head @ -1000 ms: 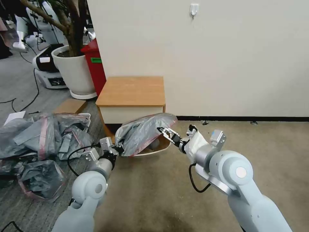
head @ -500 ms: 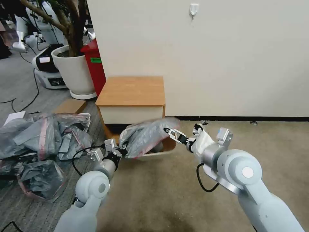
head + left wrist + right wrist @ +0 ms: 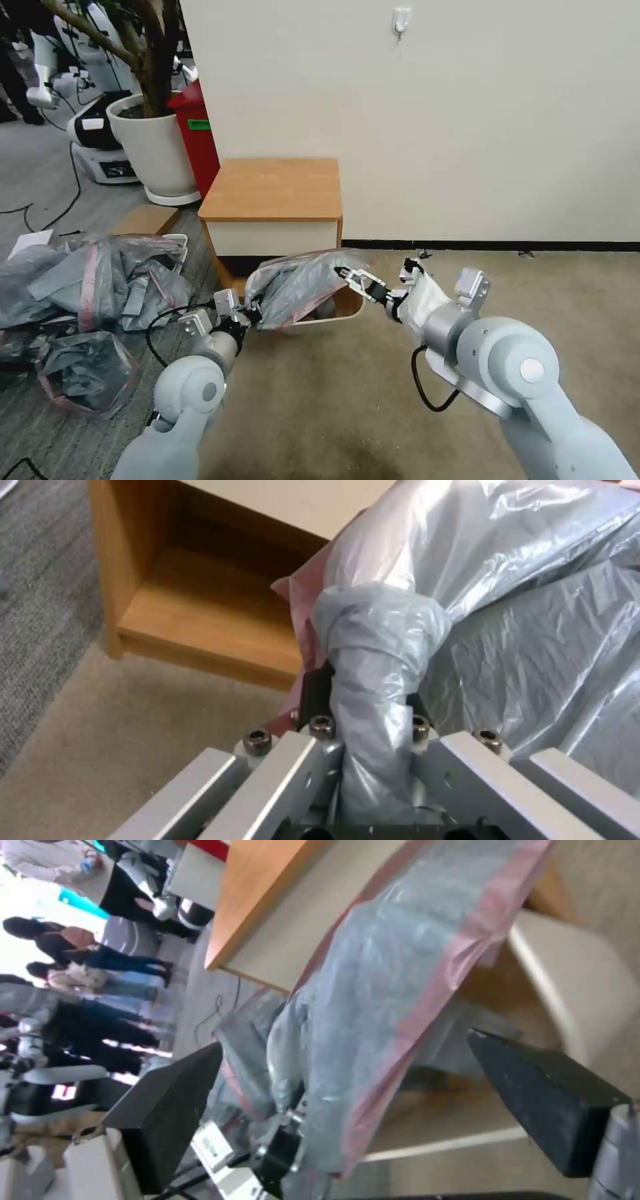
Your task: Pick up the garbage bag from the table and place it over the trash can.
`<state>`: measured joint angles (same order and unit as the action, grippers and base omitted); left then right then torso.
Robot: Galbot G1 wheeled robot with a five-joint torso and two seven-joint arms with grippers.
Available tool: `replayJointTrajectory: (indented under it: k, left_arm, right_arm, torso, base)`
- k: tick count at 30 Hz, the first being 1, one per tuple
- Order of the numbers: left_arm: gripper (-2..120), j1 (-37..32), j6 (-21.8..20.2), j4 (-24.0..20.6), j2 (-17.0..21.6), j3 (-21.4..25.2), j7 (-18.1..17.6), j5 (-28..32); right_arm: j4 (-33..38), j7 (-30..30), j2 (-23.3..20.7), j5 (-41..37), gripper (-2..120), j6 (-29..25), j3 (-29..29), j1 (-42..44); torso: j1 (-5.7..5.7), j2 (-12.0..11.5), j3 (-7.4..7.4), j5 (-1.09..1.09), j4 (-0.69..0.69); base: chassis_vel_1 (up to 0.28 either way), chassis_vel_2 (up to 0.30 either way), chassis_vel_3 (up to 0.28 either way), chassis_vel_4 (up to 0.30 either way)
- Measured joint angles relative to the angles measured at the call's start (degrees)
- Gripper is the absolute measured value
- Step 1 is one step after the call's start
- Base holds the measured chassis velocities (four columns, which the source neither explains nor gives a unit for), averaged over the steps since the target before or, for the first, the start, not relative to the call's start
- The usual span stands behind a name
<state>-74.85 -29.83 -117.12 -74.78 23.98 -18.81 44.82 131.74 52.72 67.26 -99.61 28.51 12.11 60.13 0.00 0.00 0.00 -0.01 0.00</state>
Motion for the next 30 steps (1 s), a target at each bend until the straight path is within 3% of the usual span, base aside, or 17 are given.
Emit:
replayJointTrajectory:
  k: [10, 27, 30]
  left_arm:
    - [2, -0.44, 0.01, -0.62, -0.01, 0.03, -0.04, -0.05]
    - [2, -0.96, -0.08, -1.6, -0.45, -0.39, -0.08, -0.11]
    - [2, -1.07, -0.1, -1.61, -0.49, -0.45, -0.08, -0.11]
  right_arm:
    - [-3.23, 1.46, 3.62, -0.9, 93, -0.48, -1.66, -1.31]
    - [-7.07, -0.23, 5.78, 3.76, 92, -0.49, -3.42, -2.06]
    - [-7.61, -0.72, 6.14, 4.36, 86, -0.63, -3.73, -2.26]
  torso:
    - [0.0, 0.0, 0.0, 0.0, 0.0]
    - [0.0, 0.0, 0.0, 0.01, 0.0]
    - [0.0, 0.0, 0.0, 0.0, 0.0]
  base:
    - [0.0, 0.0, 0.0, 0.0]
    - [0.0, 0.0, 0.0, 0.0]
    - [0.0, 0.0, 0.0, 0.0]
